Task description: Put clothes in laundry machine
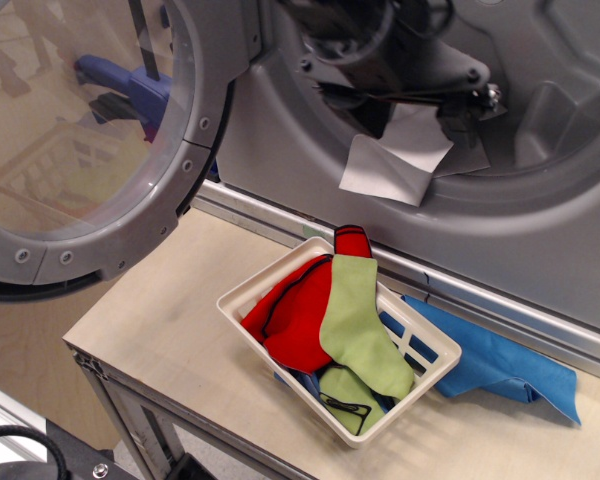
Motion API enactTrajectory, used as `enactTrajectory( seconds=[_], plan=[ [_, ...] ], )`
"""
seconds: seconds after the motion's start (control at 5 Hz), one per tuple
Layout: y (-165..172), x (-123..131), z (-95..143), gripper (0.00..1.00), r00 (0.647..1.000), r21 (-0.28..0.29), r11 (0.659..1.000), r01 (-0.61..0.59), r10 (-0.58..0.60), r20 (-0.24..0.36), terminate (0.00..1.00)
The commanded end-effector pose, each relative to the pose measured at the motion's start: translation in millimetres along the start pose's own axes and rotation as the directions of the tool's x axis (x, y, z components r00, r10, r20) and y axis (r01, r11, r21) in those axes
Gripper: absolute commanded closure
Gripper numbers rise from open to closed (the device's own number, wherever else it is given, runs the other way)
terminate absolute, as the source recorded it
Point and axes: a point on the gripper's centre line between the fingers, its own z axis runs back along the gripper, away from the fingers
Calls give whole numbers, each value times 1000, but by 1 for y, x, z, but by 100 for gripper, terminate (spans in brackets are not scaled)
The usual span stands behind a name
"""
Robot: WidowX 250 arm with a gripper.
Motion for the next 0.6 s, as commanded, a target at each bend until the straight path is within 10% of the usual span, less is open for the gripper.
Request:
enactTrajectory(
  seconds=[0.0, 0.2, 0.4],
  plan=[
    [-5, 8, 34, 0, 998, -28, 998, -47, 46, -38, 0],
    [-5, 8, 34, 0, 998, -28, 998, -47, 46, -38, 0],
    [-5, 8, 34, 0, 998, -28, 998, -47, 46, -38, 100]
  ],
)
